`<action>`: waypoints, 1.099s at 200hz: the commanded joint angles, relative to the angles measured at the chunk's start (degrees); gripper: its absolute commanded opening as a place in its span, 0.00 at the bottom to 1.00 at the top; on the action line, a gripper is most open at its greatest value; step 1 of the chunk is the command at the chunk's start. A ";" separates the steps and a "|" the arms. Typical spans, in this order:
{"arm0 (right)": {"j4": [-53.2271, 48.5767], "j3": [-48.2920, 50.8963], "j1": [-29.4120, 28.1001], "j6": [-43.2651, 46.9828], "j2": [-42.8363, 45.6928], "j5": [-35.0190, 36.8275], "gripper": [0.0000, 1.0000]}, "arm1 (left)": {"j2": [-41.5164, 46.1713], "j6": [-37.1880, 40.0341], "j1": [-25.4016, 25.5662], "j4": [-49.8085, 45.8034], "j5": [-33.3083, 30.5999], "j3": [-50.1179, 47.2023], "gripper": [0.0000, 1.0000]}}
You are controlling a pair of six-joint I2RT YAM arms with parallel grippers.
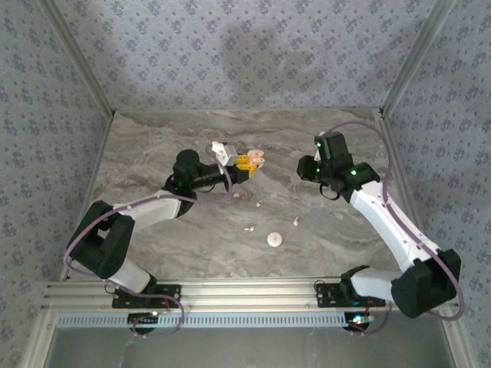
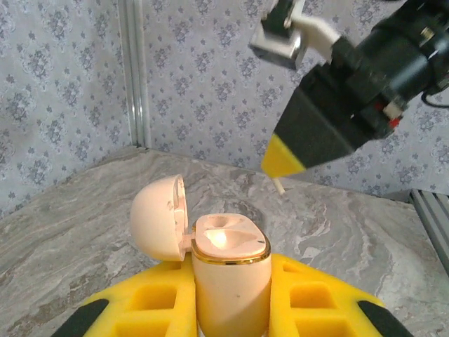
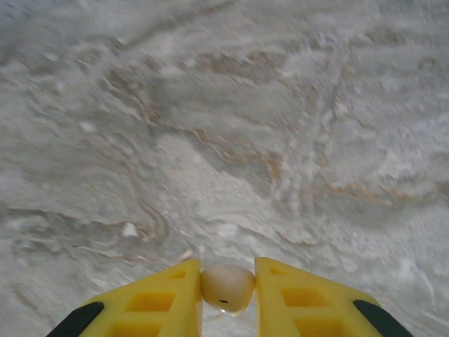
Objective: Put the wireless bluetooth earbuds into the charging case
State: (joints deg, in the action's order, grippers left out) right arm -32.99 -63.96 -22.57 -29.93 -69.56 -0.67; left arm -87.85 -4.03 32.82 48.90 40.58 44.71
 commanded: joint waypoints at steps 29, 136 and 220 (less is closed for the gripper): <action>8.61 -3.88 -4.92 1.36 3.83 0.60 0.25 | -1.32 3.28 1.37 3.47 0.17 2.11 0.14; 18.68 -2.68 -9.07 2.67 2.41 -7.06 0.26 | -1.12 2.83 1.81 5.75 0.58 2.93 0.14; 20.15 -1.72 -9.08 1.60 -0.75 -11.54 0.26 | -0.59 2.01 1.81 6.38 0.39 2.93 0.14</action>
State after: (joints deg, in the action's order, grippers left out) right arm -14.70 -65.76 -31.44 -27.68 -69.82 -10.24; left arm -89.06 -1.56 34.26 52.64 40.45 45.39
